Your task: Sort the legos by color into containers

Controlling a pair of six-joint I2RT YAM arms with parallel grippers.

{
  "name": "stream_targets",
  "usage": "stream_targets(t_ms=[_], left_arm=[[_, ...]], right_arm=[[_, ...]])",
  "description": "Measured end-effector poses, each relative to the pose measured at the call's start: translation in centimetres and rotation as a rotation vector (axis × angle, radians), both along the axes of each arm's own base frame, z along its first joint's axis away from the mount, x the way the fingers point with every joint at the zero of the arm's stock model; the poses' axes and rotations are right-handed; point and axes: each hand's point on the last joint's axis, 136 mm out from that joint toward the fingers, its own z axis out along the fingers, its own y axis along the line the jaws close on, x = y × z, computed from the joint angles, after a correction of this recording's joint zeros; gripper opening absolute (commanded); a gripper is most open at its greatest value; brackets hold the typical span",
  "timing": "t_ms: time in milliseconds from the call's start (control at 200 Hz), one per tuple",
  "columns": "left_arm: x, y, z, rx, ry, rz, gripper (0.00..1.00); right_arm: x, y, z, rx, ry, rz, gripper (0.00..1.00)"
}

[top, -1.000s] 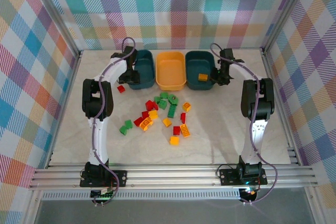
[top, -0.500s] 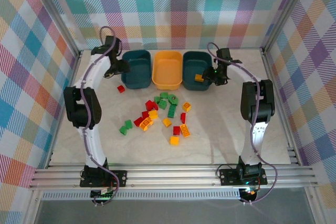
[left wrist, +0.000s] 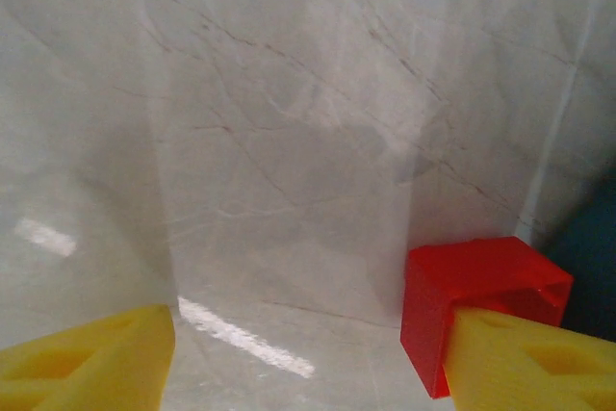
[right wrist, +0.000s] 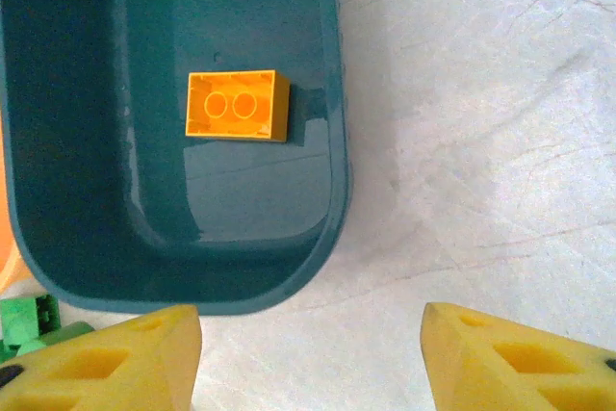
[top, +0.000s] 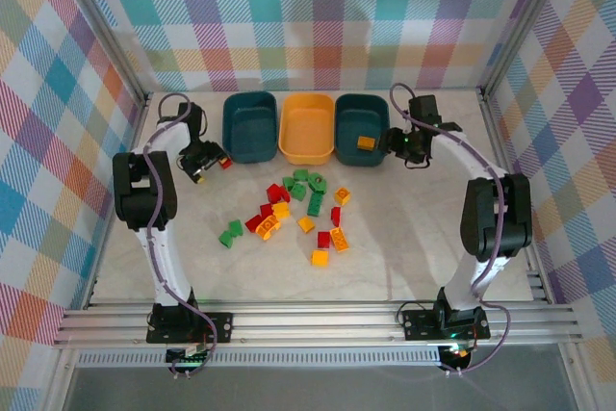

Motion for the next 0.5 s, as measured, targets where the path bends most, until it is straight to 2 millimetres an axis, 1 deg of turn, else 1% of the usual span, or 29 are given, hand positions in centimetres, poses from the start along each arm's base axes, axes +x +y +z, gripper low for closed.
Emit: stream_targets(t_ms=[80, 290, 440, 500], left_arm=[[0.0, -0.4, -0.1, -0.024, -0.019, 0.01, 0.74], [0.7, -0.9, -0.1, -0.062, -0.055, 0.03, 0.64], [-0.1, -0.7, 0.3, -0.051, -0.06, 0.038, 0.58], [-0.4, -0.6, 0.5, -0.041, -0.053, 0.038, 0.53]], right_arm=[[-0.3, 0.0, 0.0, 0.0, -0.004, 0.0, 0.62], [-0.6, -0.1, -0.5, -0.001, 0.005, 0.001, 0.62], [-0.7, -0.1, -0.8, -0.001, 0.009, 0.001, 0.62], [-0.7, -0.1, -0.8, -0.001, 0.009, 0.001, 0.62]])
